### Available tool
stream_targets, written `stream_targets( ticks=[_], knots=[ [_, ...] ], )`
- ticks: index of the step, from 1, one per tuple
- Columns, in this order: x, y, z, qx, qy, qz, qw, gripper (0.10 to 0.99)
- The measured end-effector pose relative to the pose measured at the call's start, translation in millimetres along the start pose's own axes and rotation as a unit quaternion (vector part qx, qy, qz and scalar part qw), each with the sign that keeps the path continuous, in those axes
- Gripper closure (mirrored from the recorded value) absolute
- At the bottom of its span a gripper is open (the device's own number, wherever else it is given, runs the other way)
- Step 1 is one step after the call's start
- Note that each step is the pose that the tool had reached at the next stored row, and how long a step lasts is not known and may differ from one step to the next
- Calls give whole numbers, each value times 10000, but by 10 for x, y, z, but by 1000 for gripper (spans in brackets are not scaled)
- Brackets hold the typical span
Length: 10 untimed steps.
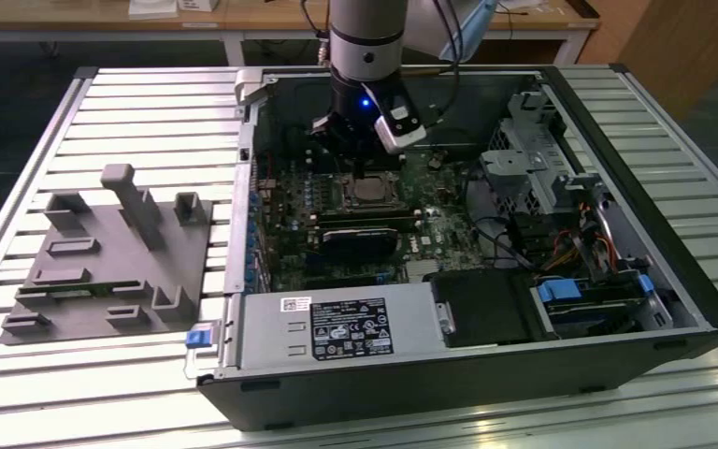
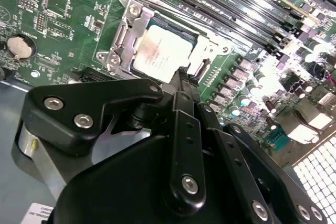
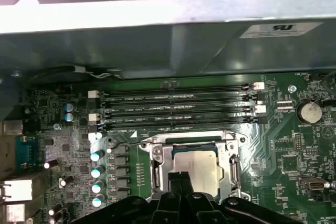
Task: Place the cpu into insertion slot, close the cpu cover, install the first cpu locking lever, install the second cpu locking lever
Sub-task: 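Install the first cpu locking lever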
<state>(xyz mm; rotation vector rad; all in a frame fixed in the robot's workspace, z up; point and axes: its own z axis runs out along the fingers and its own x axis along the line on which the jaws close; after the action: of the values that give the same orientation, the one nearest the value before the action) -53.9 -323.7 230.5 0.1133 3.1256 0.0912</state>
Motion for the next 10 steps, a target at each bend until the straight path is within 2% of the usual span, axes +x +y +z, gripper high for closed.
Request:
stream_targets(
  ticks=[10],
  knots=[
    [82, -6, -1, 0, 0, 0, 10000, 980]
  ],
)
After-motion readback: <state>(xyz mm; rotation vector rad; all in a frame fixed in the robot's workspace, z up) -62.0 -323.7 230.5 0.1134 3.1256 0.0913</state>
